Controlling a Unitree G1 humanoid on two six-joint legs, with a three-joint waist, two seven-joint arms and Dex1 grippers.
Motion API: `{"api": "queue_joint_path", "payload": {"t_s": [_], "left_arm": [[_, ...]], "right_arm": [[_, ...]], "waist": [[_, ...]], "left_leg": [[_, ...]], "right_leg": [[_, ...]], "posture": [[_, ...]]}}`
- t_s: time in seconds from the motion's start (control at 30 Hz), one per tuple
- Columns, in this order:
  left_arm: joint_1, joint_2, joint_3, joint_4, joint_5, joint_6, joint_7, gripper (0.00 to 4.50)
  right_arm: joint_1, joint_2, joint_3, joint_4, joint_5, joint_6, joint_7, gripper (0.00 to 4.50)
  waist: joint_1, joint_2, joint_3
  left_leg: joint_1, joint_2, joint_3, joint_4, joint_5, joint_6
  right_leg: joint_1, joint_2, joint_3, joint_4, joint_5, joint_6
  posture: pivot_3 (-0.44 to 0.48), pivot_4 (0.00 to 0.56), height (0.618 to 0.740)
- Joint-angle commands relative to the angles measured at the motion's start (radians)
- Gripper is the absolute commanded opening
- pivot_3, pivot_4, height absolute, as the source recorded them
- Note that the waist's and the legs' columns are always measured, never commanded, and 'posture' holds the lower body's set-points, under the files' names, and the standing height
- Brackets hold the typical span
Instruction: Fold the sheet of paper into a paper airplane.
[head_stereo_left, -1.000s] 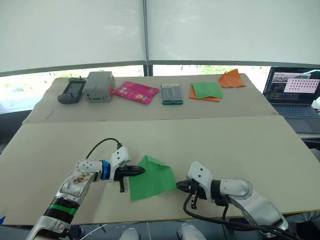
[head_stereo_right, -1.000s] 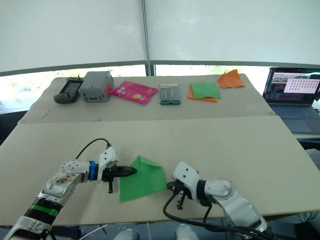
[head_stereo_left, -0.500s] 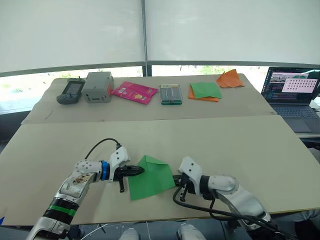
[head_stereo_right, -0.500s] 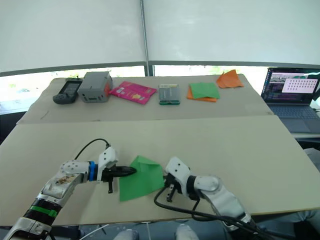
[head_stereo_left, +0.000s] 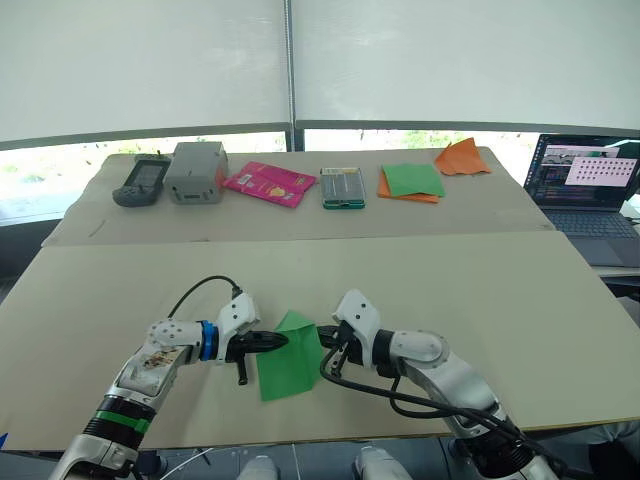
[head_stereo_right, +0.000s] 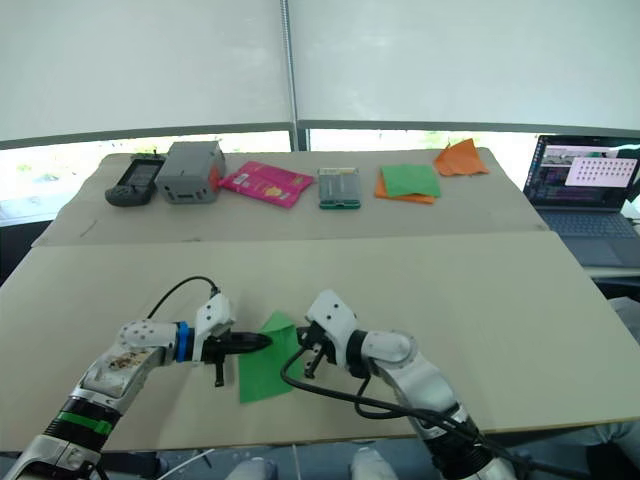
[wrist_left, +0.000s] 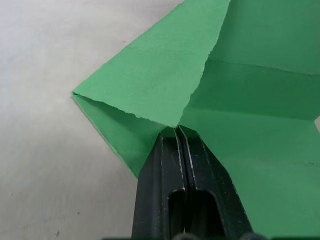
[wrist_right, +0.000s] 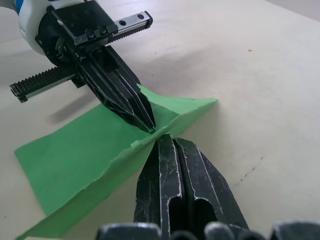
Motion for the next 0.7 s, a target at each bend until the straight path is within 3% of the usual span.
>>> {"api": "queue_joint_path", "payload": {"t_s": [0.03, 0.7], "left_arm": [[0.028, 0.038, -0.013, 0.037, 0.053, 0.043, 0.007, 0.05], [-0.03, 0.086, 0.031, -0.055, 0.003, 0.114, -0.019, 0.05]], "right_arm": [[-0.018, 0.017, 0.012, -0.049, 0.003, 0.013, -0.017, 0.0], [-0.04, 0.044, 0.032, 0.049, -0.023, -0.025, -0.05, 0.0]], "waist": [[-0.002, 0.0, 0.0], [-0.001, 0.001, 0.003]], "left_leg": [[0.0, 0.0, 0.0, 0.0, 0.0, 0.0], [-0.001, 0.0, 0.0, 0.0, 0.0, 0.0]], "right_leg": [[0.0, 0.0, 0.0, 0.0, 0.0, 0.0], [-0.001, 0.0, 0.0, 0.0, 0.0, 0.0]], "posture": [[0.0, 0.15, 0.74], [0.0, 0.15, 0.74]]}}
